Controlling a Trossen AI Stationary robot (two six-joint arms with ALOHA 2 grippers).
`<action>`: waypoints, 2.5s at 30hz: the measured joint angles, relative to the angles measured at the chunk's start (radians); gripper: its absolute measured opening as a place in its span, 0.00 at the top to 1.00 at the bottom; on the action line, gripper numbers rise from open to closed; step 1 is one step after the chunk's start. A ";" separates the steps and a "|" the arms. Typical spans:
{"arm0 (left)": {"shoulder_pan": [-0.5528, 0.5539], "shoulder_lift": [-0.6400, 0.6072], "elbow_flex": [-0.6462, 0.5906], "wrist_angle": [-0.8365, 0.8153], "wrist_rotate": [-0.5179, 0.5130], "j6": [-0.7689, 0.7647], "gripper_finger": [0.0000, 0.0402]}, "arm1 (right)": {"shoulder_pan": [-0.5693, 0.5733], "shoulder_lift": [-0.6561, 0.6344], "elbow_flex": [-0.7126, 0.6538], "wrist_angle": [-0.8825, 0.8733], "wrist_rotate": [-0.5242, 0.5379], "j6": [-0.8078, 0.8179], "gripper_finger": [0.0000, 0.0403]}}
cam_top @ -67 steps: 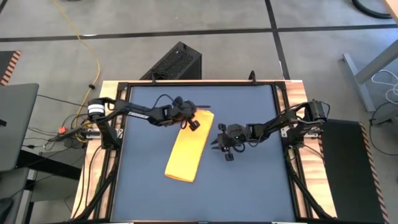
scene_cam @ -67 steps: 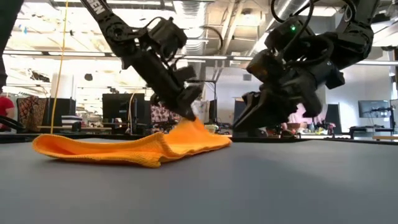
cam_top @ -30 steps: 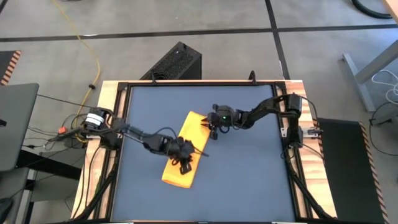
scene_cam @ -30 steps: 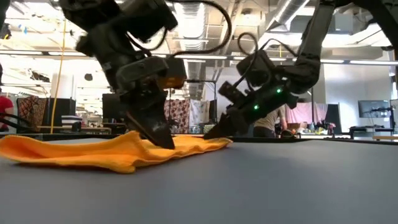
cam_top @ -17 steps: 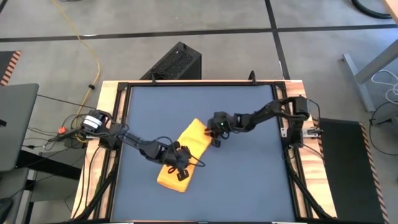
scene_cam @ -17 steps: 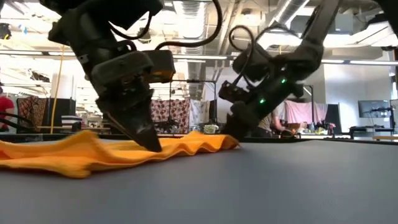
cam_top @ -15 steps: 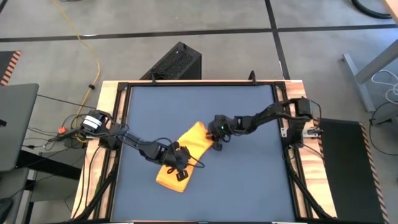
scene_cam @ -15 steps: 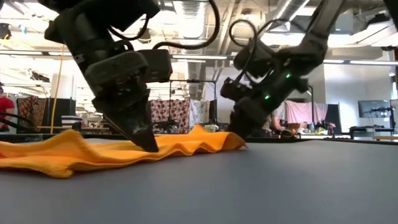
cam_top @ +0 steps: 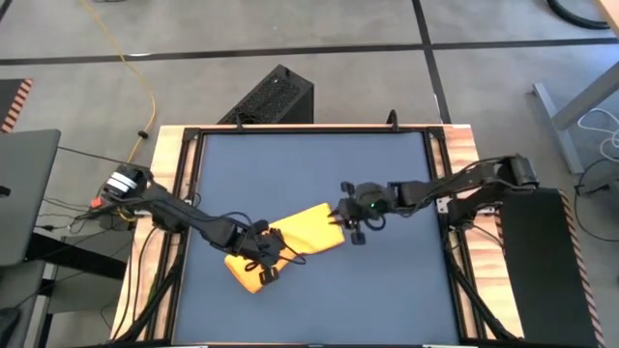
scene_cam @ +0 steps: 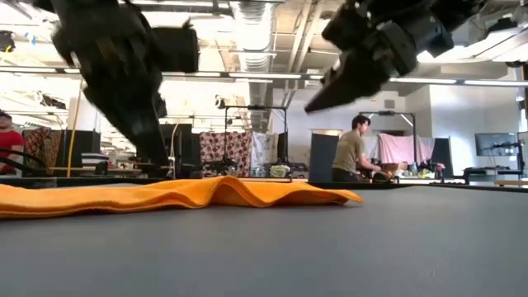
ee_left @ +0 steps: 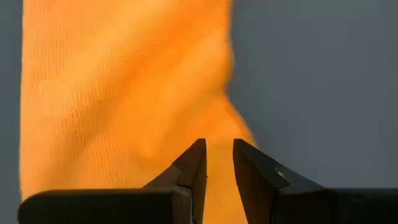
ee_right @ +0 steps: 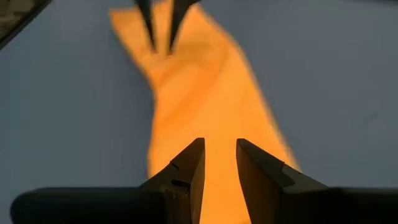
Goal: Roll towel into tight, uniform cylinder
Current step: Roll the orange microfiber towel
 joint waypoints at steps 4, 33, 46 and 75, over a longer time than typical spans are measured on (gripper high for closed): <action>-0.017 -0.075 0.000 -0.031 0.060 -0.020 0.83 | -0.061 -0.020 0.001 0.013 -0.004 -0.019 0.71; -0.137 0.081 0.004 -0.246 0.212 -0.411 0.83 | -0.198 0.486 0.077 0.154 -0.223 -0.213 0.71; -0.069 -0.054 0.000 -0.621 0.094 -0.306 0.83 | -0.155 0.229 0.066 -0.334 -0.101 -0.109 0.76; -0.002 0.123 0.007 -0.416 -0.193 -0.260 0.84 | -0.165 0.207 0.008 -0.260 -0.242 -0.271 0.78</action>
